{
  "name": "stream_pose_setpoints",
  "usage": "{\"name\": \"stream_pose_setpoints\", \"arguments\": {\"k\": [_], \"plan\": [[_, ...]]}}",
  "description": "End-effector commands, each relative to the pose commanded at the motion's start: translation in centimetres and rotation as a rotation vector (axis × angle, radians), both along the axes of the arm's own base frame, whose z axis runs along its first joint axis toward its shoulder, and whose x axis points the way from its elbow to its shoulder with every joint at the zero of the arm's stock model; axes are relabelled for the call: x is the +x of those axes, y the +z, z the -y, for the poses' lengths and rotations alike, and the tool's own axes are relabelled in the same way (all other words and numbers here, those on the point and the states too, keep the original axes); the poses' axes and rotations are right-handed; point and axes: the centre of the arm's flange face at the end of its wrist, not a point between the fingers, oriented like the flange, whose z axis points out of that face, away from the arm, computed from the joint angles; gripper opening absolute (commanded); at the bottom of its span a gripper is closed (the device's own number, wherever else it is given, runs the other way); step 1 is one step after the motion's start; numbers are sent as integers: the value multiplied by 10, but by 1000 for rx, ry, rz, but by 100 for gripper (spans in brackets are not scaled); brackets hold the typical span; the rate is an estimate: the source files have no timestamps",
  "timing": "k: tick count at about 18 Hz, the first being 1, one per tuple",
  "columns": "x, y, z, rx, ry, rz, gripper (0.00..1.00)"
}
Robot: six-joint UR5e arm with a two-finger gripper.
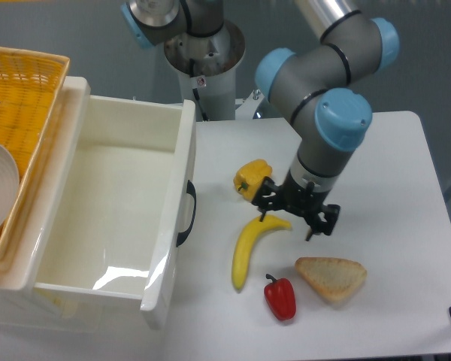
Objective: Slide the top white drawer open
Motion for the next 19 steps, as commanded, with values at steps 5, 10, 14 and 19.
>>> {"name": "stream_pose_setpoints", "arguments": {"k": [5, 10, 14, 19], "plan": [[-33, -12, 30, -23, -151, -20, 100], [-66, -22, 59, -65, -295, -45, 100], [-73, -25, 65, -98, -338, -54, 100], [-76, -27, 63, -98, -338, -54, 100]]}}
